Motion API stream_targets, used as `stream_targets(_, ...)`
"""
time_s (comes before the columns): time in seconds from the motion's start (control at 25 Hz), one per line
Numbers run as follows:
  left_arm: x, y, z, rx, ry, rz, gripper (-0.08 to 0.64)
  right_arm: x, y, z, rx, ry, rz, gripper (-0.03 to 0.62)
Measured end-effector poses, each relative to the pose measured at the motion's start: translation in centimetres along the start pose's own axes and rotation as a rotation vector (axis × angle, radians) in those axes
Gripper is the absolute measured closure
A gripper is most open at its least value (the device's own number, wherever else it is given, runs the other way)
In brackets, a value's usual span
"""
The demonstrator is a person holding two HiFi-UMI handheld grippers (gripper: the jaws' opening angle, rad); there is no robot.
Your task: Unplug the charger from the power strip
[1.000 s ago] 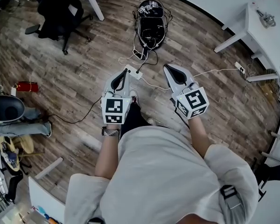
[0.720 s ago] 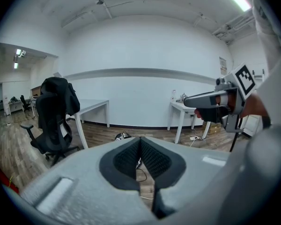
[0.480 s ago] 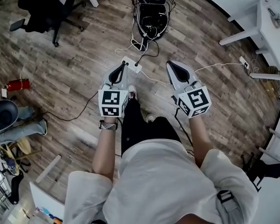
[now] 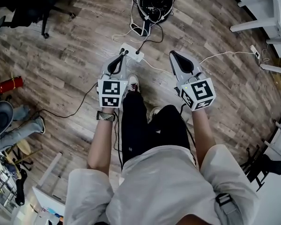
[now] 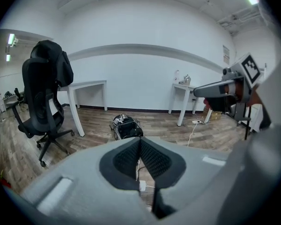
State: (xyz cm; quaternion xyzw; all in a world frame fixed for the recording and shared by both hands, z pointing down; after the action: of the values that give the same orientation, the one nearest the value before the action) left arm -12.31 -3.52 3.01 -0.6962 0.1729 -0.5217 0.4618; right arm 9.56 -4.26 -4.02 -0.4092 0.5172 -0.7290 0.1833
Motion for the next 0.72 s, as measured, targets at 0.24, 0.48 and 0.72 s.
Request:
stream_targets(0.24, 4.9, -6.4, -0.7, -0.013, -0.017, -0.045, 0.557, 3.4, -7.0, 1.6, 0.011, 0.006, -0.038, 0.589)
stream_targets(0.48, 10.5, -14.4, -2.0, -0.094, -0.013, -0.100, 0.557, 7.4, -14.5, 2.7, 0.064, 0.036, -0.070, 0.589)
stream_targets(0.72, 16.9, -22.0, -2.6, -0.080, -0.051, -0.113, 0.557, 12.4, -22.7, 5.0, 0.076, 0.050, -0.052, 0.589)
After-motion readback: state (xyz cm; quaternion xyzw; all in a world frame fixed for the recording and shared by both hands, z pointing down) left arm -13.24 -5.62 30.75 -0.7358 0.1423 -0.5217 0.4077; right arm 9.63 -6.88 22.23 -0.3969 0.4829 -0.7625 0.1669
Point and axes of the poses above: the fingertips, and each gripper's own axes: x forward along the fingers, z to its right, y out of its top, the point moved 6 cm from there along -x, backward along the fingers, and after that the axes turned 2 degrees about y, right-handed, at the moved point
